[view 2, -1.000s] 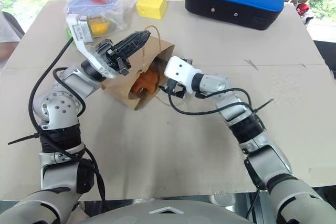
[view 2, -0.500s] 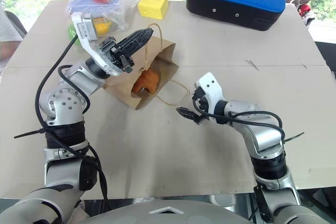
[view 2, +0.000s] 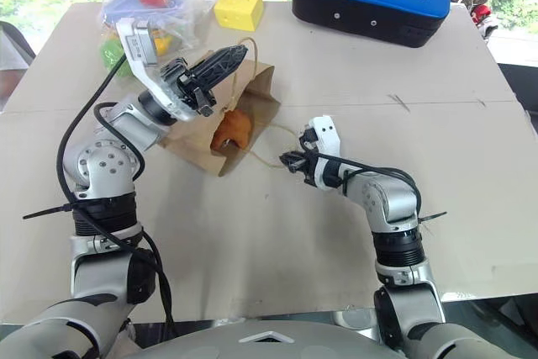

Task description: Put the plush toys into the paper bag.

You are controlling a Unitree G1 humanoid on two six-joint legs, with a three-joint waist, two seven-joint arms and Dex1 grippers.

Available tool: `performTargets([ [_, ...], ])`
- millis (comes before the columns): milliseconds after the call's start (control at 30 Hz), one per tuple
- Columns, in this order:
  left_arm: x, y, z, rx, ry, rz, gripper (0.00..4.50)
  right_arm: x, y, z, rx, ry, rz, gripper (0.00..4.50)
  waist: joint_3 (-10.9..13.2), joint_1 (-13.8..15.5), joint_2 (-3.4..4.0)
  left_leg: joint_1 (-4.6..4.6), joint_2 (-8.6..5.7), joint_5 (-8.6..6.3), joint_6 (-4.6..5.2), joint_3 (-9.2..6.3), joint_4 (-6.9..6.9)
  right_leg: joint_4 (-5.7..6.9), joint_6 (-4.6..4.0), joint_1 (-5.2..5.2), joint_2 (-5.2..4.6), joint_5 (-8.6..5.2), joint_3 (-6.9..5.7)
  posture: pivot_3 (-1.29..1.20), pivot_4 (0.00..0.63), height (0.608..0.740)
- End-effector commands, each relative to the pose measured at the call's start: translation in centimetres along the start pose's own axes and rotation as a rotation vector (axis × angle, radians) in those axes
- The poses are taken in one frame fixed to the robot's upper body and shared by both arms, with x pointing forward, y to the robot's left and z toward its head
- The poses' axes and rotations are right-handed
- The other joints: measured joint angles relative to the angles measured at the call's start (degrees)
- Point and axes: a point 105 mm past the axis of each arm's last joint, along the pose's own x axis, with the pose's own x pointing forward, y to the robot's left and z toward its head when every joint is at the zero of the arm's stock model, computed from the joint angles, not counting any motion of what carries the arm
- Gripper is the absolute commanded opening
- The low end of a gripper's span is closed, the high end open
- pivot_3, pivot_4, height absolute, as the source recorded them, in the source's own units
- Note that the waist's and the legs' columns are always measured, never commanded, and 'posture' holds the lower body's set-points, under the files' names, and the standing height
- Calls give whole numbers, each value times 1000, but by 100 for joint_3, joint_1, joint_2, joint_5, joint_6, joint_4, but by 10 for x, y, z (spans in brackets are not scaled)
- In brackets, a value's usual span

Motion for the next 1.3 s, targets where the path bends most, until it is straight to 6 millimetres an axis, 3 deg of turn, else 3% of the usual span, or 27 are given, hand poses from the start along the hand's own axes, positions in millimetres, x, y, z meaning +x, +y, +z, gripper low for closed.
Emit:
performTargets([
  [33, 0, -7, 14, 45, -35, -26, 0, -9, 18, 26, -25, -101, 94, 48, 0, 13, 0, 0, 0, 0, 0, -1, 0, 0, 0, 0, 0, 0, -1, 0, 150, 740],
  [200, -1, -2, 26, 48, -63, -30, 0, -32, 39, 54, -35, -203, 184, 48, 0, 15, 0, -1, 0, 0, 0, -2, 0, 0, 0, 0, 0, 0, -2, 0, 150, 740],
  [300, -8, 9, 44, 39, -98, -17, 0, -60, 70, 83, -67, -318, 317, 48, 3, 16, 4, -1, 0, 0, 0, -4, 0, 1, 0, 0, 1, 0, -4, 0, 150, 740],
  [433, -14, 29, 66, 34, -131, 15, 0, -85, 101, 113, -106, -412, 440, 48, 4, -10, 6, 2, 2, 0, 1, -5, -1, 2, 0, 0, 2, -1, -5, 0, 150, 740],
  [533, -12, 43, 77, 35, -143, 36, 0, -91, 111, 122, -137, -410, 448, 48, 4, -1, 6, 1, 1, 0, 1, -4, -3, 0, -1, 0, 1, -1, -6, 0, 150, 740],
  [633, -3, 43, 79, 38, -147, 0, 0, -93, 116, 126, -147, -399, 431, 48, 4, 10, 5, -3, -2, 0, 1, 0, -5, -7, 0, 1, -5, -1, -5, 0, 150, 740],
  [733, 12, 40, 86, -10, -212, -42, 0, -98, 126, 145, -146, -467, 425, 48, 5, 25, 5, -11, -2, 0, 1, -2, -6, -11, 0, -3, -7, -1, -7, 0, 150, 740],
  [867, 21, 43, 59, -3, -103, -42, 0, -92, 107, 129, -148, -381, 296, 48, -3, 17, -5, -14, -2, 0, 2, -2, -8, -14, 1, -6, -6, 0, -5, 0, 150, 740],
  [1033, 34, 40, 90, -9, -147, -63, 0, -104, 124, 149, -147, -454, 350, 48, 8, -14, 1, -30, 0, 0, 3, 0, -6, -1, 0, -28, -3, 0, -1, 0, 150, 740],
  [1200, 35, 44, 85, -15, -56, -56, 0, -103, 126, 149, -143, -431, 345, 48, 5, -9, 4, -49, 2, 0, 4, -3, 2, -4, 1, -41, 0, 0, -3, 0, 150, 740],
  [1300, 36, 42, 96, -5, -70, -63, 0, -106, 135, 151, -139, -428, 386, 48, 5, 6, 3, -57, 2, 0, 4, -10, 6, -3, 1, -44, -2, 0, -11, 0, 150, 740],
])
